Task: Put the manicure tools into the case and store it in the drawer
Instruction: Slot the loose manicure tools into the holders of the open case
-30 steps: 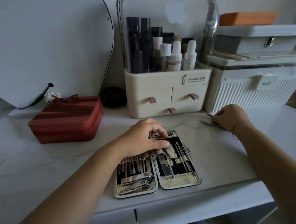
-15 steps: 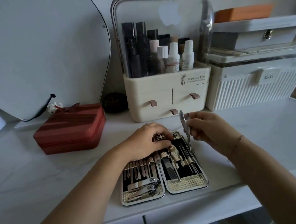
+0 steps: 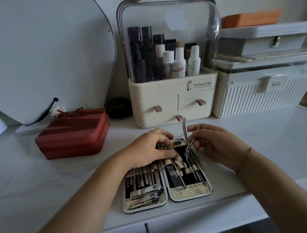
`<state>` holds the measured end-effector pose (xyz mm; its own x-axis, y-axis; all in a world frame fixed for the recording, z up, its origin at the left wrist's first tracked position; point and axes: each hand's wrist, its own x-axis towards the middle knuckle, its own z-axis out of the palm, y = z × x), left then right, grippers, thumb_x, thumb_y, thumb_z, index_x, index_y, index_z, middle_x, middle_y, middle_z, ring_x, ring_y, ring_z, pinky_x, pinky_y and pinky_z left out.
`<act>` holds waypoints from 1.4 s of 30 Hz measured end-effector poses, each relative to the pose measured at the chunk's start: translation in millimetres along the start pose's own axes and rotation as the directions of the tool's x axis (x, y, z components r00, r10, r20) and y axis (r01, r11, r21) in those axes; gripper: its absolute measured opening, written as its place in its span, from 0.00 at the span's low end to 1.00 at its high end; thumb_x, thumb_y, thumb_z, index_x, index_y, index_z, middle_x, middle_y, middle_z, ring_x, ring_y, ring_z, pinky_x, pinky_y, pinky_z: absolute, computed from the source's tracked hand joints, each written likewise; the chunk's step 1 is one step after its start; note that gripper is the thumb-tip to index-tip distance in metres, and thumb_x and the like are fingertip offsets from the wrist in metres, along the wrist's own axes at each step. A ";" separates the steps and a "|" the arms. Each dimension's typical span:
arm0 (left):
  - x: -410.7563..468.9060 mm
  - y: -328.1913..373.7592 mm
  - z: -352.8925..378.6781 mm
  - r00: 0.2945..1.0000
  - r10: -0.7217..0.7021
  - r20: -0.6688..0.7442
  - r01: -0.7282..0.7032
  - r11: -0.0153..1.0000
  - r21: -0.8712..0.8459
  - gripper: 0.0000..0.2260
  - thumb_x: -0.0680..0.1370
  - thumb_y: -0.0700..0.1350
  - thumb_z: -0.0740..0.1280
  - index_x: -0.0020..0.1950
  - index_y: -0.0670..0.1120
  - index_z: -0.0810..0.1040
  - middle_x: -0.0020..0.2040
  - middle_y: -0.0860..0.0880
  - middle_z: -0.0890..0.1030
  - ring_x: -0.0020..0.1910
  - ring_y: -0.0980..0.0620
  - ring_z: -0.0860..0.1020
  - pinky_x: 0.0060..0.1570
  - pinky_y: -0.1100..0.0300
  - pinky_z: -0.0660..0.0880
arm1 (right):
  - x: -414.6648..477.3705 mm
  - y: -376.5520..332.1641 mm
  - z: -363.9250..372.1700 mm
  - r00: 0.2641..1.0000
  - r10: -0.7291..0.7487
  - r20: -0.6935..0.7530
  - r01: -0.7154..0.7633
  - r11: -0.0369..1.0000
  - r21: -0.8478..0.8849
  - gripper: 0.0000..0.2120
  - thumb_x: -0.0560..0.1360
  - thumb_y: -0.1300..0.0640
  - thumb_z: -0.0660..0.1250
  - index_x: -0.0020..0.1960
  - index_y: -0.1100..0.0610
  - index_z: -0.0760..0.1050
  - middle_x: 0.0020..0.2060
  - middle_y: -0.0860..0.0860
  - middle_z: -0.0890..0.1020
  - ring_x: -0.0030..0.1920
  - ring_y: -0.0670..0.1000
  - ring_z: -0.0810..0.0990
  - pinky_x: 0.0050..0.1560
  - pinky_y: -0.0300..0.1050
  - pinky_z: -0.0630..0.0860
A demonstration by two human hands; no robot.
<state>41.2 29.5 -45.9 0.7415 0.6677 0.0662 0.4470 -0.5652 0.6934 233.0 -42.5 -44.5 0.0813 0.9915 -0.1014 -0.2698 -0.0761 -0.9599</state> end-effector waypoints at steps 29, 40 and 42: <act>0.9 2.6 6.0 0.985 0.010 -0.170 -0.028 0.995 -0.101 0.04 0.69 0.49 0.74 0.40 0.50 0.82 0.54 0.59 0.79 0.54 0.67 0.75 0.52 0.81 0.63 | 2.9 5.8 11.8 0.995 -0.046 0.085 0.076 0.914 -0.399 0.14 0.79 0.66 0.57 0.63 0.58 0.70 0.31 0.52 0.78 0.23 0.44 0.69 0.25 0.33 0.66; -1.0 4.4 4.8 0.977 0.035 -0.211 -0.063 0.990 -0.127 0.03 0.68 0.47 0.75 0.38 0.50 0.83 0.47 0.56 0.79 0.41 0.62 0.76 0.47 0.70 0.72 | 3.0 11.5 1.5 0.923 -0.383 -0.022 0.228 0.594 -0.772 0.07 0.73 0.59 0.68 0.49 0.50 0.79 0.40 0.45 0.83 0.34 0.41 0.78 0.38 0.29 0.74; -0.9 5.0 5.1 0.974 0.046 -0.220 -0.073 0.990 -0.119 0.04 0.68 0.47 0.76 0.38 0.49 0.83 0.45 0.55 0.79 0.42 0.61 0.77 0.45 0.70 0.72 | 1.9 10.5 1.7 0.917 -0.399 -0.011 0.245 0.585 -0.773 0.06 0.73 0.59 0.68 0.47 0.49 0.80 0.39 0.45 0.83 0.36 0.41 0.79 0.38 0.26 0.72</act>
<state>45.2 23.6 -46.2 0.6329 0.7313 0.2540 0.3284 -0.5507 0.7674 228.7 -41.2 -54.3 0.1931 0.9382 0.2873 0.6039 0.1172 -0.7884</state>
